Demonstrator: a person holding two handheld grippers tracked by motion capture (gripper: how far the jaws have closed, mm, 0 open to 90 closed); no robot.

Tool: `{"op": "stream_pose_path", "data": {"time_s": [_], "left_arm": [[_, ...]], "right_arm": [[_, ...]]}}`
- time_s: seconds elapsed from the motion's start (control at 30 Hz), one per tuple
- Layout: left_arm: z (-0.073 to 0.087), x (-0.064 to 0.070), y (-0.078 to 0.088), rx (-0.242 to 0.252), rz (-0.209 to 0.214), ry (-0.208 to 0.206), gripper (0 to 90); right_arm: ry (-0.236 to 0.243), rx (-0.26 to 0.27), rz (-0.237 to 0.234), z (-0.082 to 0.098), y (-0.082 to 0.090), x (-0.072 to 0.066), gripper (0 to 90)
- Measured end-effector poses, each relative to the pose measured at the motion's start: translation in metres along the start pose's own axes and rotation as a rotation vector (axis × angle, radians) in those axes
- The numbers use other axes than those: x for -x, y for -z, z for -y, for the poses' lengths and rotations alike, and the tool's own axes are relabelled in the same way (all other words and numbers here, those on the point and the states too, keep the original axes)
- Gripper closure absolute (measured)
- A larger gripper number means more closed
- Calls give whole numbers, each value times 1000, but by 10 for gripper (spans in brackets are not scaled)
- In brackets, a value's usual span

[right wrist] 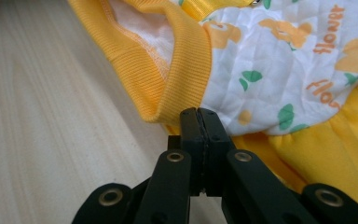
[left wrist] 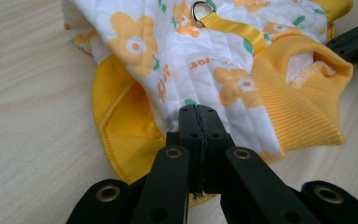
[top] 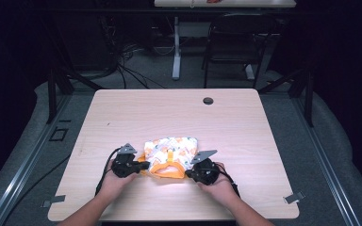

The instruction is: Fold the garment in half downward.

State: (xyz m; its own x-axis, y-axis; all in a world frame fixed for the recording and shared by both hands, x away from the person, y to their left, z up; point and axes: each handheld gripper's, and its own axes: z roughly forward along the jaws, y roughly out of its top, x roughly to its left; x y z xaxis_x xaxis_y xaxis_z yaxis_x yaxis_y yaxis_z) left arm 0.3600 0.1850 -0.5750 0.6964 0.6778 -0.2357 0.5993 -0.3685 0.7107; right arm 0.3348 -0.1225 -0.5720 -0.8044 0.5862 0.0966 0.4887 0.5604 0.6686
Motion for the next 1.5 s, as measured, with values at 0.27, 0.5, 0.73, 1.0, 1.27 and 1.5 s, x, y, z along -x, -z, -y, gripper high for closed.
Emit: {"op": "stream_pose_path", "data": {"time_s": [0.27,0.5,0.73,1.0,1.27,1.5], "left_arm": [[-11,-5,-8,3,-36,-1,900],[-13,-11,-12,24,-35,36,900],[-19,-12,-15,20,-51,37,900],[-21,-12,-17,20,-58,41,900],[-24,-5,-7,51,-32,35,900],[-27,1,13,93,-16,22,897]], "right_arm": [[-12,-5,33,-9,-4,12,900],[-41,3,40,-11,-7,19,900],[-37,-4,53,-15,-8,23,900],[-50,-2,59,-17,-8,27,900],[-39,35,49,-20,3,23,900],[-30,68,48,-20,19,17,900]]}}
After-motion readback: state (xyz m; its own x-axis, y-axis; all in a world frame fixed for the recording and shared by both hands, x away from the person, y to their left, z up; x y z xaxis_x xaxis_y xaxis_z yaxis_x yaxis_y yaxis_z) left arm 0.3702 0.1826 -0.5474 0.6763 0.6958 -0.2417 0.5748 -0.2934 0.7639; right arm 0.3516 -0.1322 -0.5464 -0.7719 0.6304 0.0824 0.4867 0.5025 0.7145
